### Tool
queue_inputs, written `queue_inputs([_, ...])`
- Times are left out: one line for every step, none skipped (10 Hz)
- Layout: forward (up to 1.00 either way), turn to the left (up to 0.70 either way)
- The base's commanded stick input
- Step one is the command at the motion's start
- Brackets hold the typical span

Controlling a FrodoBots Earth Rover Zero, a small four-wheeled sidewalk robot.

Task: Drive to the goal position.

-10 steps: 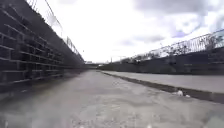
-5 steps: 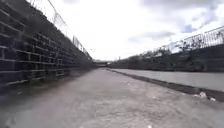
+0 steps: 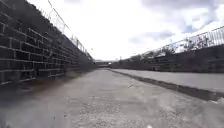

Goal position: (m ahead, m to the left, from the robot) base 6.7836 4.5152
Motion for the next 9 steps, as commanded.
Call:
queue_inputs([1.0, 0.18])
queue_inputs([1.0, 0.13])
queue_inputs([1.0, 0.08])
queue_inputs([1.0, 0.03])
queue_inputs([1.0, 0.0])
queue_inputs([1.0, 0.0])
queue_inputs([1.0, 0.0])
queue_inputs([1.0, 0.05])
queue_inputs([1.0, 0.14])
